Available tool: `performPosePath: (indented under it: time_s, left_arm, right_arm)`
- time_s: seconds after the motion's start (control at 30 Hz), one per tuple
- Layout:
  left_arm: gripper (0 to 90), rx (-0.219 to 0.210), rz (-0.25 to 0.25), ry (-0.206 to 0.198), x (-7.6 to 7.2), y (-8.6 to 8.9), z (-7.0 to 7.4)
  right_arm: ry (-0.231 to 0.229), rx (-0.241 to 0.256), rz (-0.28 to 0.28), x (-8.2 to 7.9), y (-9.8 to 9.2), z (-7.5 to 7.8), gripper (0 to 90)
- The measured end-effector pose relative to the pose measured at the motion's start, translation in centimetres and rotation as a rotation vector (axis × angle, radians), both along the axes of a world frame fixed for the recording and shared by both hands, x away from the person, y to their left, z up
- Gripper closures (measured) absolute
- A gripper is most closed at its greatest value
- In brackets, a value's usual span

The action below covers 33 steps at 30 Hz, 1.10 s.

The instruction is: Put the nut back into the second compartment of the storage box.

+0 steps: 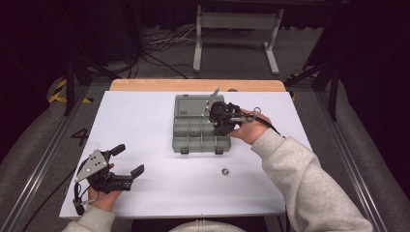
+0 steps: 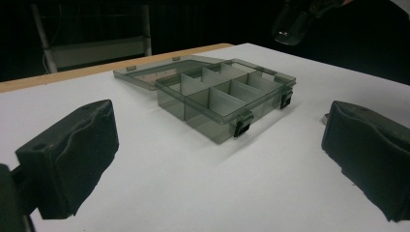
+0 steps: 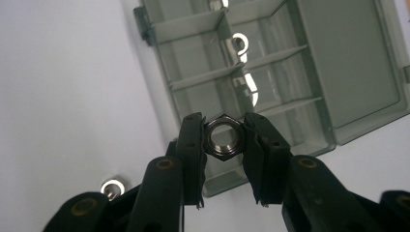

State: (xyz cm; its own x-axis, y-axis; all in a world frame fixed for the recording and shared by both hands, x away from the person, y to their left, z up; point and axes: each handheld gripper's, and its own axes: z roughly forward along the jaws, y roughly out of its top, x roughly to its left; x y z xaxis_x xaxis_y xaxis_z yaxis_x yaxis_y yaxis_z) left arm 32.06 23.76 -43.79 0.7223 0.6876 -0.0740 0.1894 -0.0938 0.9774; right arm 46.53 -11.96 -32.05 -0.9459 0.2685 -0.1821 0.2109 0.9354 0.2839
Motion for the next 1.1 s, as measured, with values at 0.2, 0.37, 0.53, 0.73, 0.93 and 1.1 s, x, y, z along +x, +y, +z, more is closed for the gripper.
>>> performPosePath:
  time_s: [0.2, 0.37, 0.53, 0.73, 0.93, 1.1]
  left_arm:
    - [0.4, 0.000, 0.000, -0.002, 0.0, 0.0, 0.0]
    - [0.5, 0.000, -0.002, -0.003, 0.0, 0.0, 0.0]
    - [0.5, -0.003, -0.003, -0.004, 0.0, 0.1, 0.0]
    - [0.5, 0.000, -0.004, -0.006, 0.0, 0.2, 0.0]
    - [0.5, -0.006, 0.000, 0.000, 0.0, 0.2, 0.0]
    - [0.5, -0.006, 0.003, 0.000, 0.0, 0.2, 0.0]
  right_arm:
    - [-0.001, 0.034, -0.008, 2.3, 1.5, 0.3, 69.7]
    - [-0.002, 0.053, -0.013, 3.9, 2.7, 0.3, 69.7]
    - [0.002, 0.068, -0.010, 5.3, 3.6, -0.5, 69.7]
    - [0.016, 0.079, -0.031, 6.6, 4.1, -2.0, 69.7]
    - [0.027, 0.088, -0.037, 7.7, 4.4, -3.9, 69.7]
    - [0.050, 0.089, -0.048, 8.3, 4.7, -5.7, 69.7]
